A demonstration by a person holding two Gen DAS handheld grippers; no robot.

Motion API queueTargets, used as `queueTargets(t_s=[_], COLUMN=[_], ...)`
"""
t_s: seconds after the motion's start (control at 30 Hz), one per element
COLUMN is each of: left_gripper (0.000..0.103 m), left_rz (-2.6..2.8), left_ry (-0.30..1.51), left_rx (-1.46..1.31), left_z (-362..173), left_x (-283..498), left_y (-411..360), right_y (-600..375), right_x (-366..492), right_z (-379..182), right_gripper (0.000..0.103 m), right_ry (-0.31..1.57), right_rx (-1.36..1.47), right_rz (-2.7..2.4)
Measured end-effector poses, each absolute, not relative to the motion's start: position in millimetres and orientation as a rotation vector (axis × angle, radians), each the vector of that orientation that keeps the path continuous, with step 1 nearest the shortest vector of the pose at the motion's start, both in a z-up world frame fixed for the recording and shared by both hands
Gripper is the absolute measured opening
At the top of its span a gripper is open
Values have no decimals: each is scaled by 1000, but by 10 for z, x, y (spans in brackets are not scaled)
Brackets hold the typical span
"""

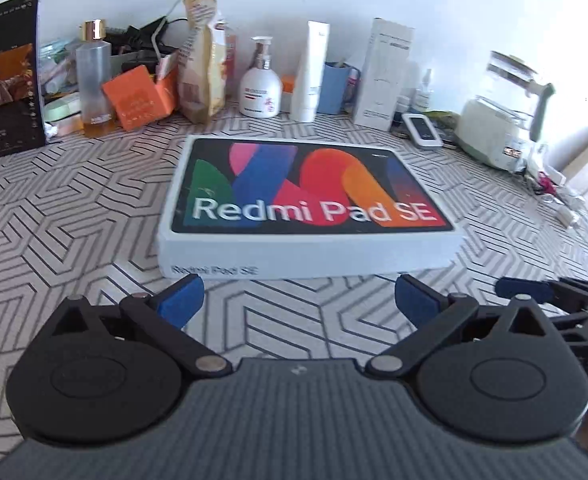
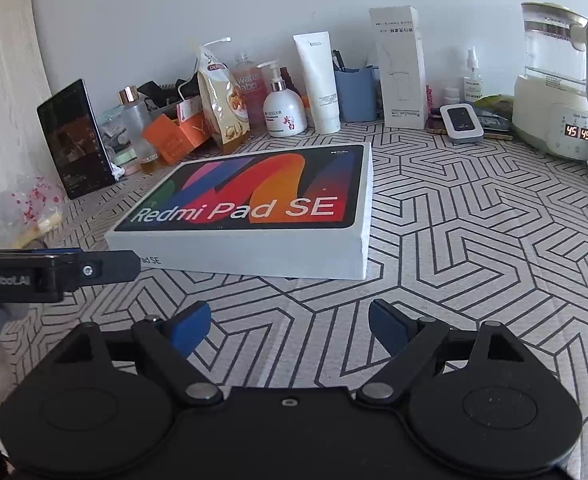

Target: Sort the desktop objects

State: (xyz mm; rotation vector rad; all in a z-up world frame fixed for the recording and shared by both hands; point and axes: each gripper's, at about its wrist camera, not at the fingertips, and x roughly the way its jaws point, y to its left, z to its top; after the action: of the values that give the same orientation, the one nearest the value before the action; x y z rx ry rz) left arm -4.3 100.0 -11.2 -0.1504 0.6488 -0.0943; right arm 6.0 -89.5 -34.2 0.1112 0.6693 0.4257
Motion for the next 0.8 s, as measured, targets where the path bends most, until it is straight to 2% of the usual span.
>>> queueTargets(t_s=[0.4, 0.63, 0.8], left_gripper=[103, 103, 103], left_rz=[-64, 60, 15], left_ry=[583, 616, 672], left_rx=[-103, -15, -88], left_z=[-107, -104, -135], left_x=[-215, -265, -294], left_y=[853, 685, 661], right_y=[-901, -904, -907], right_x=[7, -24, -45], right_z=[-365, -379, -388], right_gripper=[90, 90, 90], right_ry=[676, 679, 682], right_rx=[38, -5, -36], right_rz=[387, 365, 349])
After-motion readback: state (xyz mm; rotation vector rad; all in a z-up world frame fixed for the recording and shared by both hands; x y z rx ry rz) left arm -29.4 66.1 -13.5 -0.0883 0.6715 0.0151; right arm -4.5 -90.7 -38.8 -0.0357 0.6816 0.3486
